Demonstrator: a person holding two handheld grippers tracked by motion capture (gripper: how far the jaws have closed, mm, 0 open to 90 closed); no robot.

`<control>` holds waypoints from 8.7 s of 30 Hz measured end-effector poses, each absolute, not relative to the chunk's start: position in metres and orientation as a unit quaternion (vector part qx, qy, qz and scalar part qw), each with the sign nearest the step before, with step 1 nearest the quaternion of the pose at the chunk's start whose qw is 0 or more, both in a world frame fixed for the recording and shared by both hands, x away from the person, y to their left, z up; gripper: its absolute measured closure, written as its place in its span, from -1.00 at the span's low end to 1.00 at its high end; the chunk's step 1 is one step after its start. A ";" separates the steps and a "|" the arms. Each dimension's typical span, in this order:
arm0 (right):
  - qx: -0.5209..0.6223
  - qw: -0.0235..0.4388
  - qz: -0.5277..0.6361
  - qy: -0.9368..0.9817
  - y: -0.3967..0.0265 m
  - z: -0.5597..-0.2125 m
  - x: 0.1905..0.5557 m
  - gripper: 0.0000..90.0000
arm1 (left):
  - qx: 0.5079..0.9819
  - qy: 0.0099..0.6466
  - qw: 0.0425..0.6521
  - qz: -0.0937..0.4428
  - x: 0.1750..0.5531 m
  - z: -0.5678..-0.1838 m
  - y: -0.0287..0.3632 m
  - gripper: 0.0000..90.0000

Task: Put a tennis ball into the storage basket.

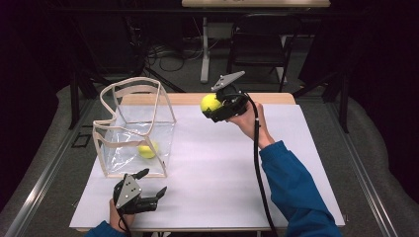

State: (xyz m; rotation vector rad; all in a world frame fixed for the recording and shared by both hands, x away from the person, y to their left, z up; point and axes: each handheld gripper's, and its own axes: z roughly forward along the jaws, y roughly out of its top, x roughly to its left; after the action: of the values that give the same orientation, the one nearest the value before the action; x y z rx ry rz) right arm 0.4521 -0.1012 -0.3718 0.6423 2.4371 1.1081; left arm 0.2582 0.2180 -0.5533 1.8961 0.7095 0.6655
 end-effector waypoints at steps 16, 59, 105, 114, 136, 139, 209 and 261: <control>0.221 0.196 0.394 0.870 -0.092 -0.363 0.456 -0.42 | 0.777 0.294 0.485 0.273 0.258 -0.553 0.218 -0.64; 0.179 0.197 0.401 0.876 -0.050 -0.340 0.456 -0.42 | 0.776 0.294 0.486 0.273 0.258 -0.553 0.219 -0.64; 0.158 0.193 0.407 0.879 -0.016 -0.327 0.461 -0.41 | 0.777 0.294 0.485 0.273 0.257 -0.553 0.219 -0.64; 0.150 0.191 0.406 0.881 -0.006 -0.322 0.460 -0.42 | 0.776 0.294 0.485 0.274 0.257 -0.553 0.219 -0.64; 0.136 0.186 0.414 0.881 0.013 -0.317 0.459 -0.41 | 0.776 0.294 0.487 0.273 0.257 -0.552 0.220 -0.64; 0.136 0.185 0.414 0.881 0.015 -0.316 0.458 -0.42 | 0.776 0.295 0.487 0.273 0.257 -0.552 0.220 -0.64; 0.109 0.171 0.421 0.884 0.067 -0.328 0.452 -0.42 | 0.773 0.298 0.490 0.272 0.256 -0.552 0.222 -0.64; 0.110 0.130 0.391 0.904 0.090 -0.357 0.448 -0.67 | 0.774 0.296 0.490 0.271 0.256 -0.552 0.223 -0.64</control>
State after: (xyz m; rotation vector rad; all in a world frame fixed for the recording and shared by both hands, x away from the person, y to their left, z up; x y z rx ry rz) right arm 0.4481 0.0900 -0.3566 0.3193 2.6283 1.1372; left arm 0.2555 0.2234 -0.5516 1.8791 0.7189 0.6591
